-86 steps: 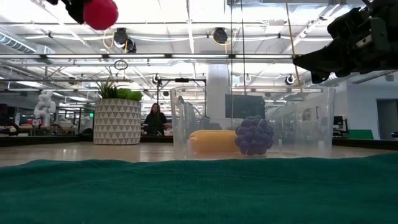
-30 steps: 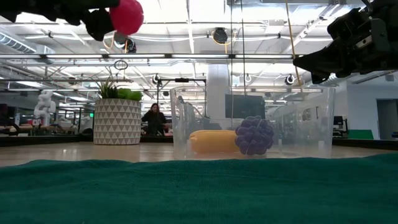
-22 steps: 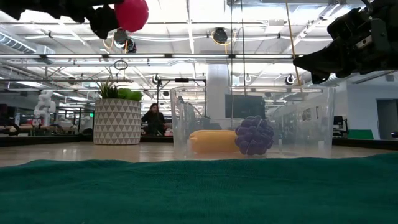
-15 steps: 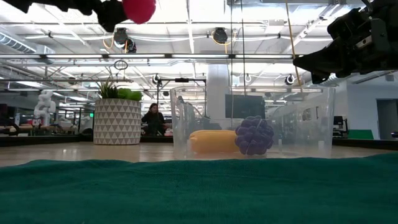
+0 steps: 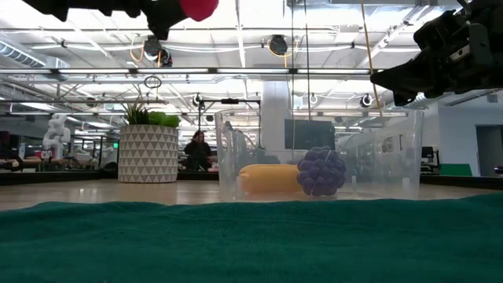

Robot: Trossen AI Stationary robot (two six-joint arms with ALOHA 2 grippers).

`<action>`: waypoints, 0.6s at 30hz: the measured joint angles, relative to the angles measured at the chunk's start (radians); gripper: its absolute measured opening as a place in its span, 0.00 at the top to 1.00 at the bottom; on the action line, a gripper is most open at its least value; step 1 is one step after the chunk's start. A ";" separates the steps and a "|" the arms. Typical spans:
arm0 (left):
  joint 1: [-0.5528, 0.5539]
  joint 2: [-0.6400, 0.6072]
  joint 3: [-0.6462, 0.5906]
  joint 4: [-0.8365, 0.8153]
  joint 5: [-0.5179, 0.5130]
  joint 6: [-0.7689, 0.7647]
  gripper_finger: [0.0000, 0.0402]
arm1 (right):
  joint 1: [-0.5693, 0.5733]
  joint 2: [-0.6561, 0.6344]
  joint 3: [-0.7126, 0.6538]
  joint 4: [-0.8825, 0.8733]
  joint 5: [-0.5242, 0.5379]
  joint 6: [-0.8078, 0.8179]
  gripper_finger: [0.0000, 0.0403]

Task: Pick and placing Produce into tupperware
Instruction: Put the apple into the transparent bin

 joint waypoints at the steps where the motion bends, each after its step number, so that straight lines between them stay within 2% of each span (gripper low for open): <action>1: 0.005 0.010 0.000 0.016 0.010 0.000 0.31 | 0.000 0.000 0.000 0.000 0.000 0.000 1.00; 18: 0.055 0.118 0.001 0.120 0.087 -0.008 0.31 | 0.000 0.000 0.000 -0.008 0.000 -0.001 1.00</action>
